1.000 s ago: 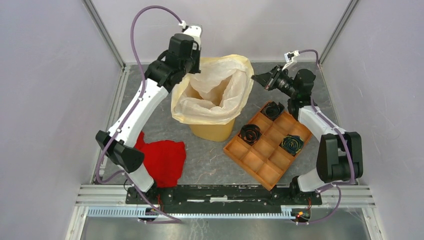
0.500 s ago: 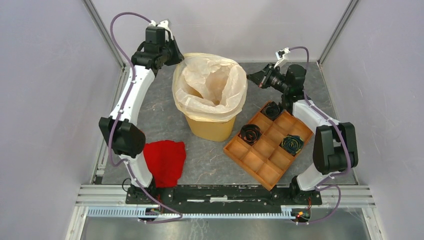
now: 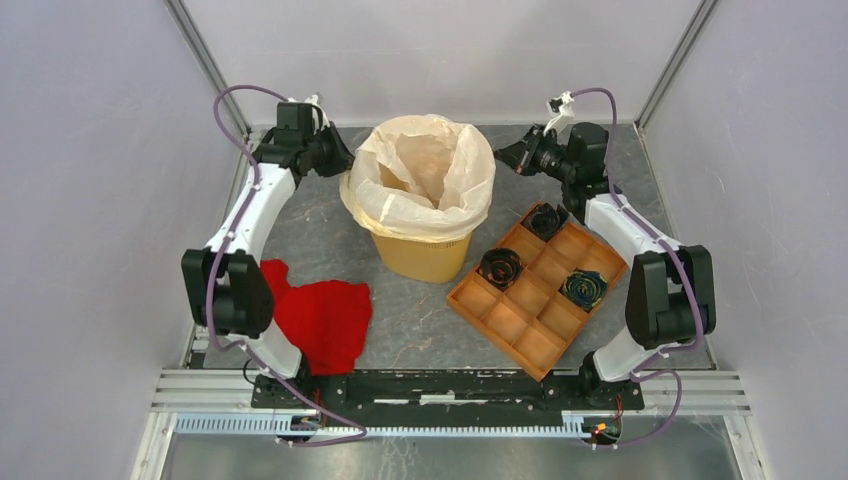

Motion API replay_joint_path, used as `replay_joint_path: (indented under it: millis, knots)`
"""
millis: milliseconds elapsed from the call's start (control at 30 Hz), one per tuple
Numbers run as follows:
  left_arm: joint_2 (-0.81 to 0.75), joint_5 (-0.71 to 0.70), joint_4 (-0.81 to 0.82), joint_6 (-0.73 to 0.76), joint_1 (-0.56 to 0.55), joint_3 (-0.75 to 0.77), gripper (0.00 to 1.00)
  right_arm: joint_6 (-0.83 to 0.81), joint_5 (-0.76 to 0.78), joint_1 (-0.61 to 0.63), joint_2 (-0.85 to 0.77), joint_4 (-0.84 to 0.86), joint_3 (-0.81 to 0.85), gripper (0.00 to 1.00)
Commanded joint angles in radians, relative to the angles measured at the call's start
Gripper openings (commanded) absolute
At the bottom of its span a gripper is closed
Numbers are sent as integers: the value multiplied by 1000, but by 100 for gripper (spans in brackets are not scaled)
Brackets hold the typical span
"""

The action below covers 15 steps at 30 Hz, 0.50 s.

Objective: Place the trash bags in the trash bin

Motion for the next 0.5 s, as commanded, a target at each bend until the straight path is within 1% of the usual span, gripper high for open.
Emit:
replay_joint_path:
  millis: [0, 167, 267, 367, 400, 433, 467]
  knots:
    - [-151, 19, 57, -15, 3, -45, 20, -57, 27, 14, 3, -29, 80, 0]
    - [-246, 30, 51, -18, 4, -97, 21, -93, 43, 27, -15, -93, 111, 0]
    - [-287, 26, 34, -2, 4, -109, 32, -106, 59, 31, -35, -116, 117, 0]
    - [-306, -14, -16, 24, 5, -106, 36, -129, 76, 31, -43, -162, 143, 0]
    - [-315, -30, -26, 28, 5, -109, 39, -133, 76, 31, -45, -173, 148, 0]
    - [-329, -47, -42, 31, 4, -113, 48, -135, 78, 31, -49, -181, 148, 0]
    - [-347, -67, -53, 31, 4, -122, 52, -137, 80, 31, -57, -181, 144, 0]
